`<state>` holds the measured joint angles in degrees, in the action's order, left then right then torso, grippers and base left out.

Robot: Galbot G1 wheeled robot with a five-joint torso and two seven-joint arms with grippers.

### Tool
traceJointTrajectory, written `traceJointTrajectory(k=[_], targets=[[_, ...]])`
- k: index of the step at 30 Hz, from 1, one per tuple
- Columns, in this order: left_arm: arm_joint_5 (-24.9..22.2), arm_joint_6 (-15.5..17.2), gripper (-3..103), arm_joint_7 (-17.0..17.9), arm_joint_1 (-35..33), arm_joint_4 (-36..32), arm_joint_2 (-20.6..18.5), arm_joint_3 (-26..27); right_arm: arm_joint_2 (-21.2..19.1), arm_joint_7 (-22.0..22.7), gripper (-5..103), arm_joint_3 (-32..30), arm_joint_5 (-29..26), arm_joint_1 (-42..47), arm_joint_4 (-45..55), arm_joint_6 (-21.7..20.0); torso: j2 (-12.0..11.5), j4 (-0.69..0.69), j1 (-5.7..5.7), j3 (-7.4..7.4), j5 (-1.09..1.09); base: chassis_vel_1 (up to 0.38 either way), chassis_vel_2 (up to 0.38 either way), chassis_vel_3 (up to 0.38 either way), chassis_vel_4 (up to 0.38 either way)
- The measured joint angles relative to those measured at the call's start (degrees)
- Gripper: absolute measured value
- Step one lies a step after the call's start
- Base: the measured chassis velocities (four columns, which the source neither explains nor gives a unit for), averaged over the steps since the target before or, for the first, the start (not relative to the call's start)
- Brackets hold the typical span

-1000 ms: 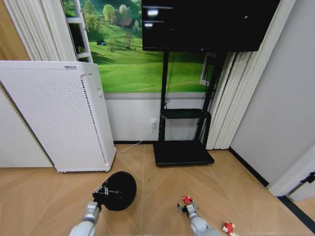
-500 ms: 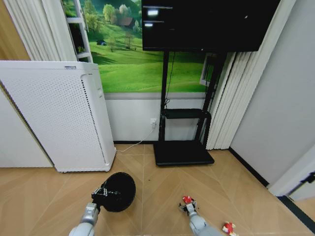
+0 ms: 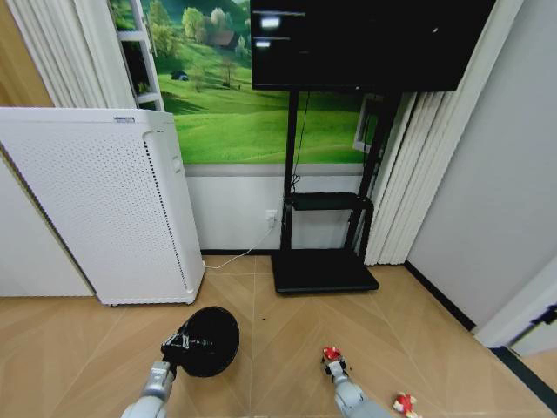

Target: Pick up the trash bin and place the garbage on the floor into it.

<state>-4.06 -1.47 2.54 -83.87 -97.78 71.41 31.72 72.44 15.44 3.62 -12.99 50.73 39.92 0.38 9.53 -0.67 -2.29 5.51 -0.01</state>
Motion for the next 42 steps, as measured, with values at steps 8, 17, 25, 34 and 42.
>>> traceJointTrajectory(k=[8,17,25,34,42], targets=[[0.0,0.0,6,0.0,0.0,0.0,0.1,0.1,0.0,-0.1,26,-0.2,-0.1,0.2,0.2,0.4,0.0,0.01,0.00,0.00,0.01,0.000,0.000,0.000,0.000],[0.0,-0.4,6,0.0,0.0,0.1,0.1,0.2,-2.0,0.4,10,-0.4,-2.9,2.2,5.6,-1.4,0.0,0.00,0.00,0.01,0.05,0.000,0.000,0.000,0.000],[0.0,-0.4,6,0.0,0.5,-0.1,0.1,-0.4,-9.6,2.9,9,-3.0,-7.8,6.0,18.4,-3.5,0.0,-0.01,0.00,0.01,0.01,0.000,0.000,0.000,0.000],[-0.1,-0.4,6,0.0,1.5,0.0,-0.4,-1.0,-17.8,2.9,9,-5.7,-14.5,10.9,33.9,-5.9,0.0,-0.01,0.00,0.00,0.01,0.000,0.000,0.000,0.000],[-0.2,0.6,6,0.2,4.2,-0.7,-0.2,-3.6,-30.4,-3.7,9,-11.5,-19.2,26.1,67.0,3.6,0.0,0.02,0.00,0.00,0.03,0.000,0.000,0.000,0.000]])
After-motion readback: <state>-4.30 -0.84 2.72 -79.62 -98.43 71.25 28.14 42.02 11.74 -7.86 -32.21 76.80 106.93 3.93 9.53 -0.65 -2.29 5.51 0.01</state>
